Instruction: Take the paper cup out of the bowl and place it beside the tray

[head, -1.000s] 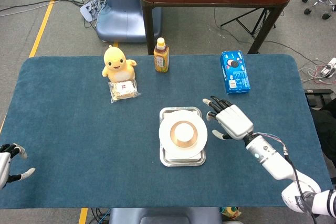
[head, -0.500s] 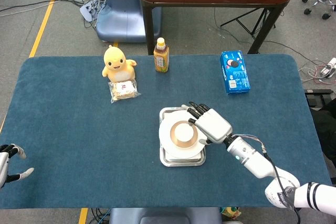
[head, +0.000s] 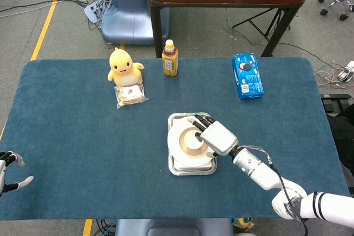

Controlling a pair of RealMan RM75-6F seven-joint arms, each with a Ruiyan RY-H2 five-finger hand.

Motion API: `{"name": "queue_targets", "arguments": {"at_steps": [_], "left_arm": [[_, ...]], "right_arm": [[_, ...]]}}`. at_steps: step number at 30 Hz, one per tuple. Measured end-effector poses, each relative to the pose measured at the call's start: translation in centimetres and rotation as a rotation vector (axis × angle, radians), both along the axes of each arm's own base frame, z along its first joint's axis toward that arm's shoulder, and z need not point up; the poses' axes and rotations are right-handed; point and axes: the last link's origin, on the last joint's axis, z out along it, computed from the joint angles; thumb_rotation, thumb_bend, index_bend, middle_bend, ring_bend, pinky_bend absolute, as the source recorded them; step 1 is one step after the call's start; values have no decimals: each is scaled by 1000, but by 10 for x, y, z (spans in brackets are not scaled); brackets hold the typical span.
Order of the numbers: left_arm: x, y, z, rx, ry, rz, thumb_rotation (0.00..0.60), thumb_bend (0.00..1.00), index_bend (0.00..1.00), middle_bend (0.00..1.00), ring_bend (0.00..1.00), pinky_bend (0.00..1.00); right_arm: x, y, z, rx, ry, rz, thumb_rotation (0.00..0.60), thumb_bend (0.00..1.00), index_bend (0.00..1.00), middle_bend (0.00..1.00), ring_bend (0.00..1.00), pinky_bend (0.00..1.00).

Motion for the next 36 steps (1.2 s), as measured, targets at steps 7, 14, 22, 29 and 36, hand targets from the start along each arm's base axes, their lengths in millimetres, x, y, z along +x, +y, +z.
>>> {"name": "queue_targets", "arguments": {"at_steps": [7, 14, 22, 29, 36], "left_arm": [[-1, 0, 3, 10, -3, 9, 600, 0, 549, 426, 308, 442], [-1, -1, 5, 18, -2, 26, 600, 0, 549, 427, 310, 445], [-1, -1, 7, 23, -3, 31, 600, 0, 549, 426, 311, 445], [-3, -1, 7, 19, -1, 40, 600, 0, 547, 426, 311, 445], [-3, -1, 7, 17, 2, 48, 600, 0, 546, 426, 312, 445]], "right_arm": [[0, -4, -9, 1, 2, -5, 600, 203, 510, 79, 0, 180], [0, -7, -15, 4, 9, -13, 600, 247, 515, 78, 0, 180], [0, -9, -22, 10, 19, -23, 600, 279, 519, 70, 0, 180], [-3, -10, -26, 2, 26, -33, 600, 292, 536, 68, 0, 180], [-4, -10, -30, 0, 24, -34, 600, 298, 566, 68, 0, 180]]}}
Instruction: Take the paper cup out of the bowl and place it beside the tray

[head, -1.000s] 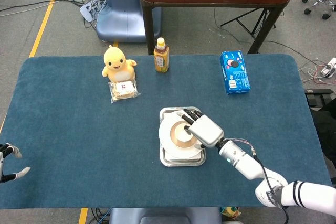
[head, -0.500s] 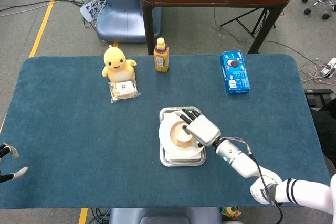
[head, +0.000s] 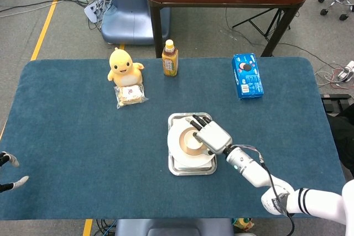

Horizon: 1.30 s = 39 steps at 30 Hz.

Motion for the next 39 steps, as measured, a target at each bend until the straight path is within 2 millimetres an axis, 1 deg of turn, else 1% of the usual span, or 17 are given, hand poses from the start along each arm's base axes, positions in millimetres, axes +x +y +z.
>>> {"name": "queue_targets", "arguments": {"at_steps": [7, 19, 32, 39], "left_arm": [[0, 0, 0, -4, 2, 6, 600, 0, 546, 426, 312, 445], [-1, 0, 0, -3, 0, 3, 600, 0, 546, 426, 312, 445], [0, 0, 1, 1, 2, 5, 600, 0, 546, 426, 313, 446], [0, 0, 3, 9, 2, 2, 600, 0, 546, 426, 313, 445]], "right_arm": [[0, 1, -2, -5, -6, 8, 600, 324, 603, 68, 0, 180], [0, 1, -5, -2, 2, 7, 600, 357, 625, 68, 0, 180], [0, -1, -5, -3, -5, -2, 600, 360, 656, 68, 0, 180], [6, 0, -1, -7, -29, 10, 600, 359, 661, 68, 0, 180]]}}
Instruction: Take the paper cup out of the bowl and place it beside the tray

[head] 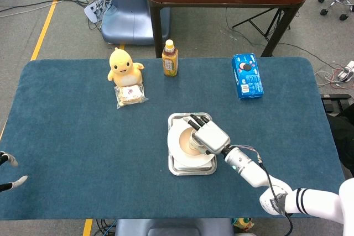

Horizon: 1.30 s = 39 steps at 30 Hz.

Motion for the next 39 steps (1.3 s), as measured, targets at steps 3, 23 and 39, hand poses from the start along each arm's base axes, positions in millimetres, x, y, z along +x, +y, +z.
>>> {"name": "queue_targets", "arguments": {"at_steps": [3, 23, 39], "left_arm": [[0, 0, 0, -1, 0, 0, 600, 0, 546, 426, 313, 445], [-1, 1, -2, -8, 5, 3, 600, 0, 546, 426, 312, 445], [0, 1, -5, -20, 8, -2, 600, 0, 541, 426, 313, 446]], "right_arm": [[3, 0, 3, -6, -4, 8, 600, 360, 666, 68, 0, 180], [24, -11, 40, -91, -22, 47, 600, 360, 679, 68, 0, 180], [-10, -6, 74, -144, 70, -26, 600, 360, 685, 82, 0, 180]]}}
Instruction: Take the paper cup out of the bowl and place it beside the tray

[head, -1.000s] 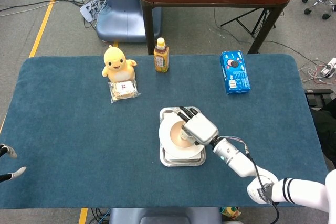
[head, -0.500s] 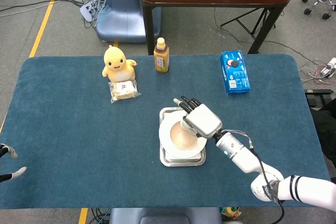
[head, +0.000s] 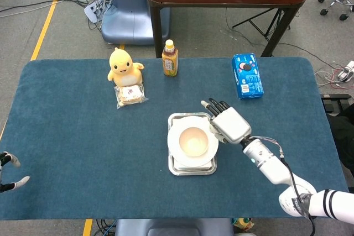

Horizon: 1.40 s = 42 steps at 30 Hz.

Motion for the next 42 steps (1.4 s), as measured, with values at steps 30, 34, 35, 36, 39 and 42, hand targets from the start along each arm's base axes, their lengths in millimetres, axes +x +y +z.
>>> {"name": "queue_targets", "arguments": {"at_steps": [30, 34, 35, 36, 39, 42], "left_arm": [[2, -1, 1, -17, -38, 4, 600, 0, 541, 426, 313, 446], [1, -1, 1, -19, -37, 5, 600, 0, 541, 426, 313, 446], [1, -1, 1, -19, -37, 6, 600, 0, 541, 426, 313, 446], [1, 0, 1, -19, -36, 6, 600, 0, 541, 426, 312, 446], [1, 0, 0, -20, -35, 7, 600, 0, 541, 426, 312, 446], [2, 0, 1, -20, -43, 7, 600, 0, 541, 426, 313, 446]], "right_arm": [[-55, 15, -31, 79, 76, -128, 600, 216, 504, 77, 0, 177], [-54, 16, -26, 67, 76, -124, 600, 157, 447, 73, 0, 174], [-54, 16, -24, 63, 75, -121, 600, 154, 442, 73, 0, 174], [-53, 17, -21, 56, 73, -118, 600, 151, 434, 73, 0, 174], [-52, 21, -11, 29, 60, -113, 600, 148, 428, 72, 0, 173], [-52, 26, 3, -17, 42, -110, 600, 149, 427, 76, 0, 173]]}}
